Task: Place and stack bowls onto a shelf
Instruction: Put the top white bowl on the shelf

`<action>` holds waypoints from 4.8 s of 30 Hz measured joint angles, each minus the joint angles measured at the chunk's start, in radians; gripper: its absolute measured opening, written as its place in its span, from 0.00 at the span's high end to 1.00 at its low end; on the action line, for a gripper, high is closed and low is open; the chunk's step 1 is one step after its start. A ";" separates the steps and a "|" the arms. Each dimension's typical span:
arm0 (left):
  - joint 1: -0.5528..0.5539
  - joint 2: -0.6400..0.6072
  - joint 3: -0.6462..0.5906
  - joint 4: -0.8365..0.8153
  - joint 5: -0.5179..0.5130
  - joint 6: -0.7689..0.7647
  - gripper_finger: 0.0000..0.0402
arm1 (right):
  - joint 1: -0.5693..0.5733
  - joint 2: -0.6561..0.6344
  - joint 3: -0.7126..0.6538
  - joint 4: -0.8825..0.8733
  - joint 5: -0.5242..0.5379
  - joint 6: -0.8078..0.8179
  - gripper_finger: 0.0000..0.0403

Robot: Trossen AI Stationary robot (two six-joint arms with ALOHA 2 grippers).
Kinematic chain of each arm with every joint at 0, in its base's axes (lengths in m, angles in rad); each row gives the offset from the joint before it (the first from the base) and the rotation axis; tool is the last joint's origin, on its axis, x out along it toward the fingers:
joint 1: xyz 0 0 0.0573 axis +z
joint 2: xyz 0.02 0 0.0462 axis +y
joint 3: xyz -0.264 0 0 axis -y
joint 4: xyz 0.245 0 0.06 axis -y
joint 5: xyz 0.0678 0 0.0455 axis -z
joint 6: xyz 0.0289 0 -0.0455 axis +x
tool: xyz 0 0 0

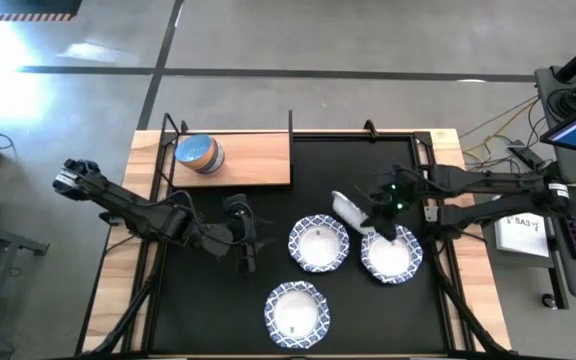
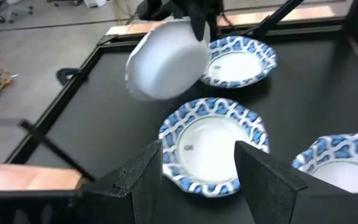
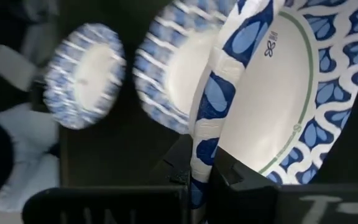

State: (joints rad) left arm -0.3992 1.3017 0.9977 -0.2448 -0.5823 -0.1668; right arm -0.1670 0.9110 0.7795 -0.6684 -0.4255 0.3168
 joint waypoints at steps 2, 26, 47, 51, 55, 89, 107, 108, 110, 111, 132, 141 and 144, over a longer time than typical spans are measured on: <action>0.000 0.013 0.000 0.036 0.023 0.020 0.55 | 0.049 -0.006 0.000 0.069 -0.001 0.029 0.98; 0.000 0.160 0.002 0.504 0.173 0.210 0.55 | 0.415 0.113 0.013 0.578 -0.084 -0.071 0.98; 0.000 0.168 0.002 0.589 0.638 0.081 0.69 | 0.425 0.421 0.494 0.137 -0.177 -0.459 0.98; 0.000 0.168 0.001 0.586 0.695 0.071 0.85 | 0.425 0.455 0.550 0.088 -0.178 -0.463 0.98; -0.001 0.169 0.001 0.582 0.709 0.056 0.98 | 0.425 0.475 0.584 0.068 -0.181 -0.449 0.98; 0.000 0.170 0.000 0.555 0.730 -0.020 1.00 | 0.422 0.384 0.611 -0.024 0.176 -0.139 0.44; 0.097 0.133 0.000 0.201 0.642 -0.108 1.00 | 0.422 0.301 0.611 -0.273 0.455 -0.092 0.43; 0.104 0.126 0.000 0.182 0.641 -0.108 1.00 | 0.422 0.301 0.611 -0.282 0.455 -0.082 0.43; 0.126 0.112 0.000 0.142 0.642 -0.107 1.00 | 0.422 0.302 0.611 -0.291 0.455 -0.068 0.43; 0.136 0.104 0.000 0.116 0.641 -0.107 1.00 | 0.422 0.302 0.611 -0.298 0.455 -0.055 0.43; 0.377 0.071 0.000 -0.269 0.145 0.082 1.00 | 0.422 0.302 0.611 -0.325 0.455 -0.002 0.44; 0.446 0.210 0.000 -0.268 0.027 0.200 1.00 | 0.422 0.303 0.610 -0.325 0.455 -0.004 0.44; 0.461 0.240 0.000 -0.266 -0.018 0.214 1.00 | 0.422 0.303 0.610 -0.325 0.455 -0.003 0.44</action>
State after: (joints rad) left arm 0.0619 1.5416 0.9981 -0.5109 -0.6005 0.0473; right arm 0.2546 1.2137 1.3899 -0.9932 0.0291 0.3141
